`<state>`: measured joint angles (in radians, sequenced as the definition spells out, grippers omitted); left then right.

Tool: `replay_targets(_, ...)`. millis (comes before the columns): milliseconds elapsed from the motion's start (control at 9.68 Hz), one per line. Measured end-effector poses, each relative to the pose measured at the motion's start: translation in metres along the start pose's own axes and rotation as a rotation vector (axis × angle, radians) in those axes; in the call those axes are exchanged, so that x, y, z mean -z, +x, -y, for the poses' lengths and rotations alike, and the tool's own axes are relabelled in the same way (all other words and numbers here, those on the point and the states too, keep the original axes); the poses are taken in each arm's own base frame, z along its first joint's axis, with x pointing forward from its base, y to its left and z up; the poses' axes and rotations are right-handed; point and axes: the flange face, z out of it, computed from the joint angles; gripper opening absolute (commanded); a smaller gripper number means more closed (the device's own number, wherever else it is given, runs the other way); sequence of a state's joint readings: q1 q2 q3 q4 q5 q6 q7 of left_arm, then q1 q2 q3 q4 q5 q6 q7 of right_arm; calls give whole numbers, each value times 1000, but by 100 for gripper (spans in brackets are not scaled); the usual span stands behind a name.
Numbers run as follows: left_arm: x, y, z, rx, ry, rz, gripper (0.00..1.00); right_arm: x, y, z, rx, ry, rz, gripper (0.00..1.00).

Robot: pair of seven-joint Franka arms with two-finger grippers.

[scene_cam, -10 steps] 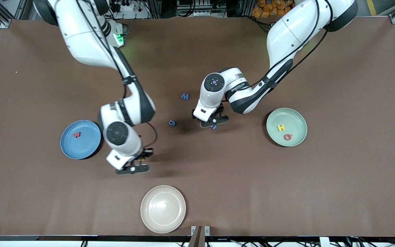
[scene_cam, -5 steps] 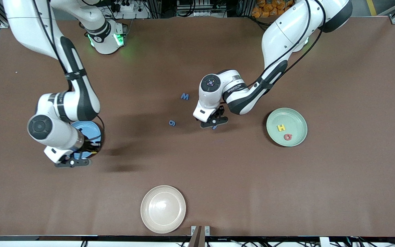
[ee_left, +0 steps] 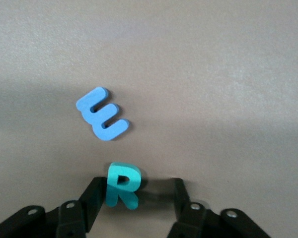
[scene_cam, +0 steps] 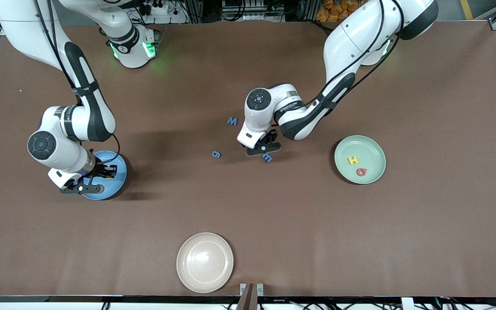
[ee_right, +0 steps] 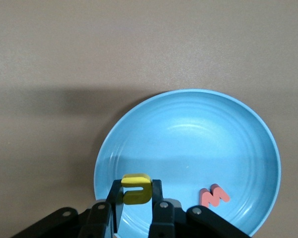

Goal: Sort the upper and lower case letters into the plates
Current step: 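Place the R on the green plate while the right gripper reaches the 6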

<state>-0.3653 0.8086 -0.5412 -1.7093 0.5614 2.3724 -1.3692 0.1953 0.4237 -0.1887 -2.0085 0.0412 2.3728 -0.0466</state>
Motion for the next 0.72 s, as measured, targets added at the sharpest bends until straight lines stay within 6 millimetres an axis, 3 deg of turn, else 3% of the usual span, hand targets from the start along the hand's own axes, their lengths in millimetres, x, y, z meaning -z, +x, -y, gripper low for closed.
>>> replay_targets(103,1,1,0,-13,-1,-1,43,0,0,-5,5,0,1,100)
replay_targets(413,3,4,0,-40,-4,-6,37,-2,-2,-39,21,3,1,100)
replay_targets(620,4,9,2,-69,-4,-8,21,3,2,-34,33,4,-12,100)
replay_targets(723,4,11,3,-72,-5,-10,9,9,6,-29,41,6,-20,100)
